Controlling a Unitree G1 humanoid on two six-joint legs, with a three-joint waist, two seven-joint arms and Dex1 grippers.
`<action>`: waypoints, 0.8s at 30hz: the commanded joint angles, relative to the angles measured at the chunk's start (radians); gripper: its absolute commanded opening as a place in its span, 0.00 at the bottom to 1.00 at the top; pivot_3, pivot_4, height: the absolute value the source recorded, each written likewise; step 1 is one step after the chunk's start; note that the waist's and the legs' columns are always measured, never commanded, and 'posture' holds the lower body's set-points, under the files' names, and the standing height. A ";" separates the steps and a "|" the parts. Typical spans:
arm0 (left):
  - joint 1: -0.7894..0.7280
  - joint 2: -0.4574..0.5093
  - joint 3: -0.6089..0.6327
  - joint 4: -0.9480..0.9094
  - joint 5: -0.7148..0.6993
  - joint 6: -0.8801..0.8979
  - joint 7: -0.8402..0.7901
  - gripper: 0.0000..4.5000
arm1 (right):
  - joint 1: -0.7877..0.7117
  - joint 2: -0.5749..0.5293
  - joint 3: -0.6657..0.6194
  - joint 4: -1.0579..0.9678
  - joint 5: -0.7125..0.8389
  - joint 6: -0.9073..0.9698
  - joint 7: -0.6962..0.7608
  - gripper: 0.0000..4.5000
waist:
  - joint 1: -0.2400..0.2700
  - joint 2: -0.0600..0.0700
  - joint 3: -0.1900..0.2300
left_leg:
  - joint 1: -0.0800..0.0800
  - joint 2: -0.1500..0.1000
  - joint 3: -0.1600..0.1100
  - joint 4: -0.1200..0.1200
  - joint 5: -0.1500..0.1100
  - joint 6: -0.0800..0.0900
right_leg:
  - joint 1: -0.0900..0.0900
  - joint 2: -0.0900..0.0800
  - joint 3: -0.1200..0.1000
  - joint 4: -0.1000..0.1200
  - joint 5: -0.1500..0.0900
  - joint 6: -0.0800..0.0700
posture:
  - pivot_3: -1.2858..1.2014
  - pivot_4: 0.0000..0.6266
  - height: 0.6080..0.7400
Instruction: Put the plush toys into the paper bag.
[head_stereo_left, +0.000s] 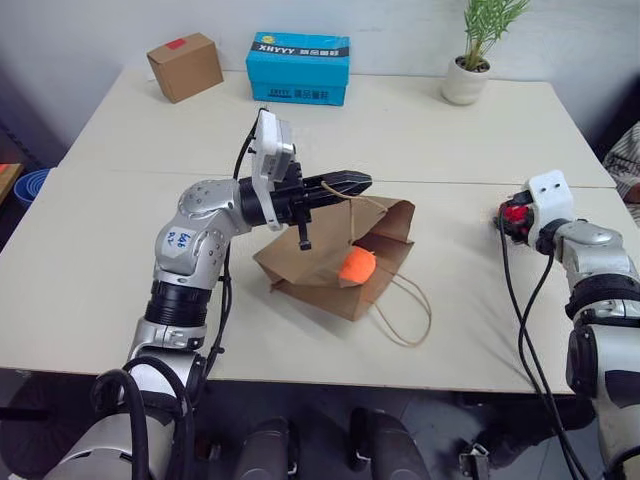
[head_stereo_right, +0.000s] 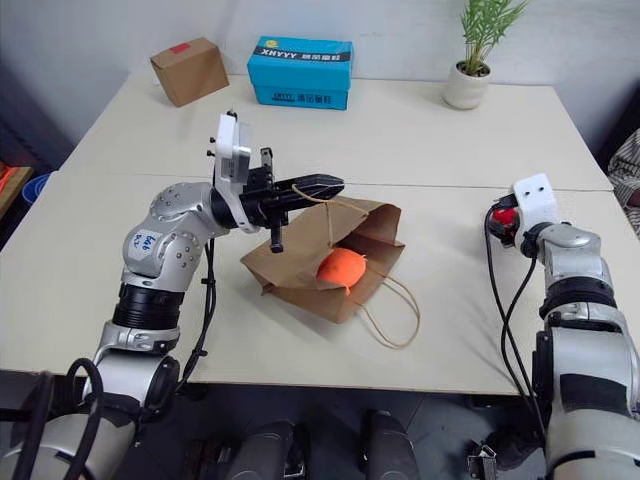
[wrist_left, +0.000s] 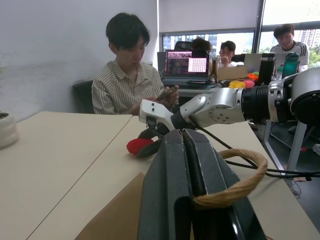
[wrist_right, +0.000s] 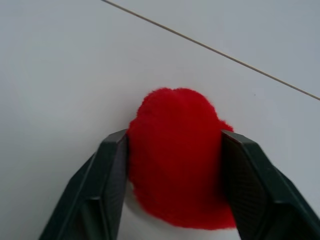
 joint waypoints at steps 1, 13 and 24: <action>0.002 0.004 0.013 -0.053 -0.015 -0.003 0.008 0.00 | -0.001 -0.029 -0.007 0.032 -0.006 -0.028 0.003 0.32 | 0.000 0.000 0.000 | 0.000 0.000 0.000 0.000 0.000 0.000 | 0.000 0.000 0.000 0.000 0.000 0.000 | 0.52 0.24 1.00; -0.016 -0.011 0.013 -0.044 -0.042 0.025 -0.008 0.00 | 0.448 -0.012 -0.203 -1.194 0.610 0.763 0.315 0.02 | 0.006 0.002 0.001 | -0.001 0.002 -0.003 0.001 0.000 -0.001 | 0.000 -0.001 0.000 0.001 0.000 0.000 | 0.52 0.24 1.00; -0.054 -0.037 -0.005 0.008 -0.037 0.019 -0.054 0.00 | 0.616 0.400 -0.105 -1.662 0.822 0.966 -0.068 0.02 | 0.003 0.002 0.001 | 0.001 0.001 -0.003 0.001 0.000 -0.002 | 0.000 0.000 0.000 0.001 0.000 0.000 | 0.52 0.24 1.00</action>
